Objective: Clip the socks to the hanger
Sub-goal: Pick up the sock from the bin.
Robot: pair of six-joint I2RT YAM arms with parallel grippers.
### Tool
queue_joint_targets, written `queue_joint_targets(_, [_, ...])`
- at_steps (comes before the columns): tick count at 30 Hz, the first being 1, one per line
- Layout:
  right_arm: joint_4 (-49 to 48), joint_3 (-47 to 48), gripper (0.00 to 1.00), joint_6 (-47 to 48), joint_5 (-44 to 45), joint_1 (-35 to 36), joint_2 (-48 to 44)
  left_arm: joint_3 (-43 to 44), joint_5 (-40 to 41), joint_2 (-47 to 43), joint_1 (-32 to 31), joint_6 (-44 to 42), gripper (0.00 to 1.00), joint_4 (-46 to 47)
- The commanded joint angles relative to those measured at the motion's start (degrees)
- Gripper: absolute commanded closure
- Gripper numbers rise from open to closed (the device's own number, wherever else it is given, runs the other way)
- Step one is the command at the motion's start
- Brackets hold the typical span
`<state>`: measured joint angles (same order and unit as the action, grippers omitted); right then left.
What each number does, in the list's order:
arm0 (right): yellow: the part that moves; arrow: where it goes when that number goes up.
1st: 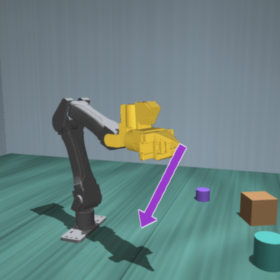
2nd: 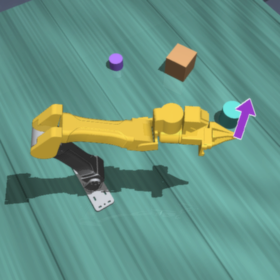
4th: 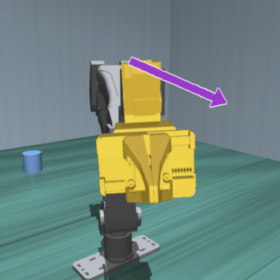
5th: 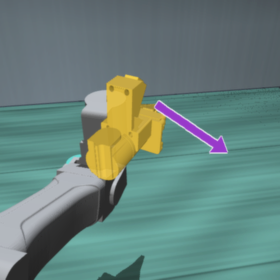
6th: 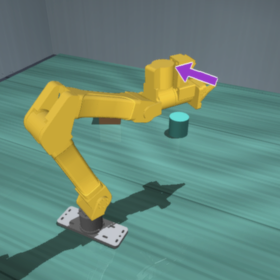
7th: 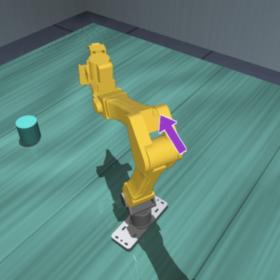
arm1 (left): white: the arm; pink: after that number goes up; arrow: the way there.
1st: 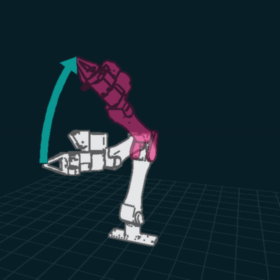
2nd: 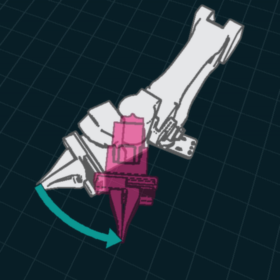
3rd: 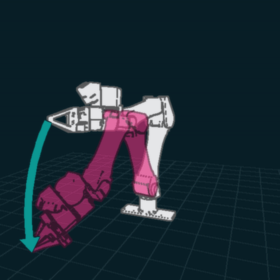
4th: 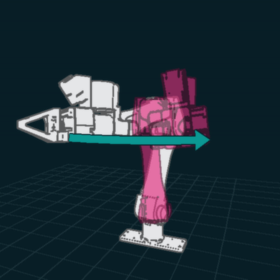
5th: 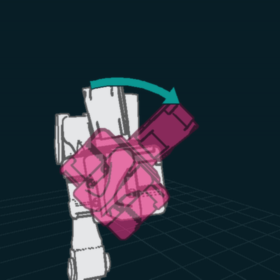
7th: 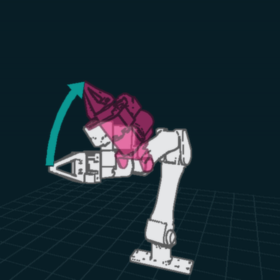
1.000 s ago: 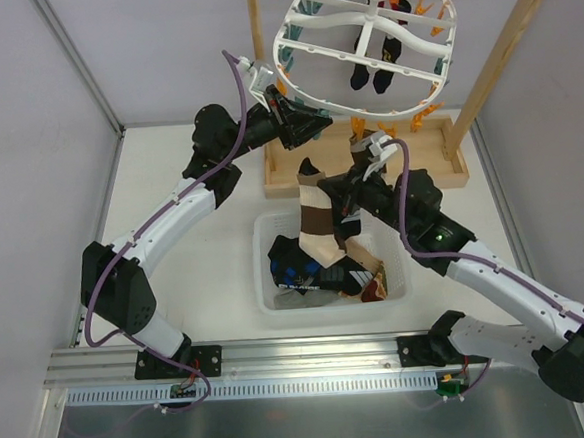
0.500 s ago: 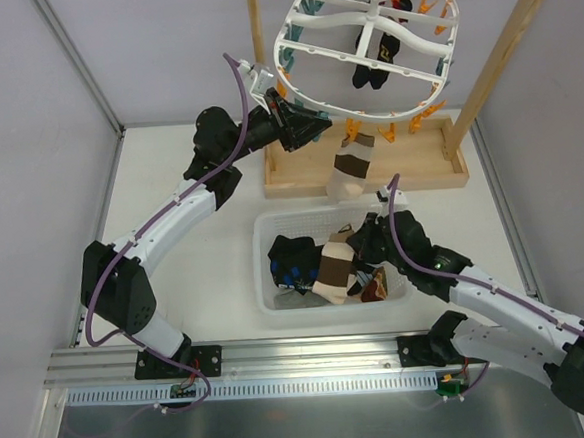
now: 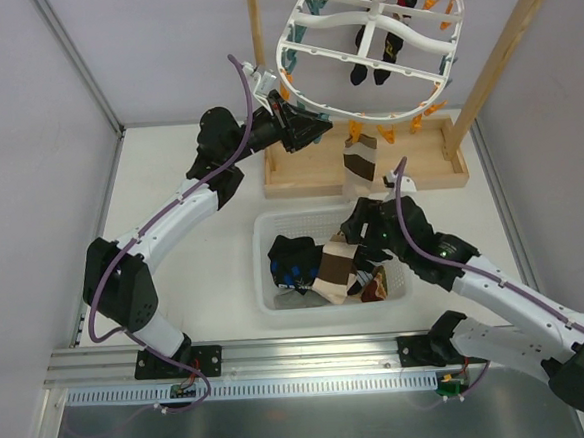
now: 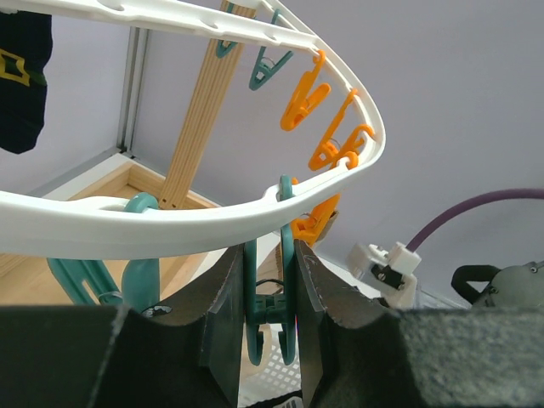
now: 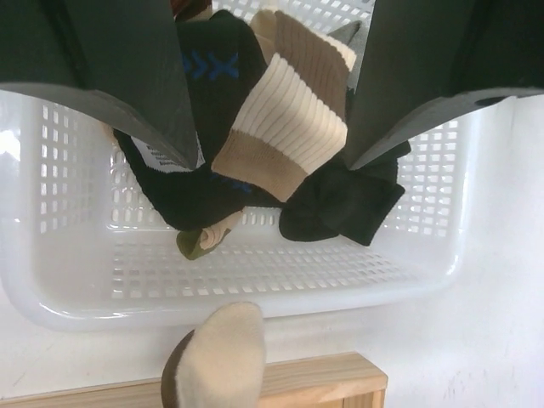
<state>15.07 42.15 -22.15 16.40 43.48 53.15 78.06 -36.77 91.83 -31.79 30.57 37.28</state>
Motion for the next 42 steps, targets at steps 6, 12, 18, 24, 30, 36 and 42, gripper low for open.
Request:
queue_joint_targets(6, [6.64, 2.06, 0.30, -14.49, 1.70, 0.20, -4.28, -0.98, -3.92, 0.19, -0.11, -1.30, 1.00, -1.68])
queue_joint_targets(12, [-2.32, -4.70, 0.40, -21.35, 0.65, 0.28, -1.21, -1.07, -4.18, 0.19, -0.11, -1.21, 1.00, -1.68])
queue_joint_targets(18, [-3.99, -5.06, 0.42, -21.97, 2.05, 0.20, 1.52, -1.25, -4.18, -0.25, -0.11, -1.74, 1.00, -1.77])
queue_joint_targets(24, [-6.37, -5.15, 0.48, -22.41, 1.18, 0.28, 2.93, -1.33, -4.01, -0.16, -0.11, -1.91, 1.00, -1.86])
queue_joint_targets(30, [-6.72, -5.50, 0.52, -22.93, 0.91, 0.29, 4.60, -1.33, -4.01, -0.25, -0.11, -2.09, 1.00, -2.03])
queue_joint_targets(36, [-6.28, -4.71, 0.65, -23.11, 0.30, 0.29, 5.30, -1.16, -3.92, -0.34, -0.11, -2.27, 1.00, -2.21])
queue_joint_targets(42, [-7.67, -2.95, 0.99, -16.36, 1.52, 0.37, 2.85, -0.98, -4.18, -0.08, -0.11, -2.00, 1.00, -2.30])
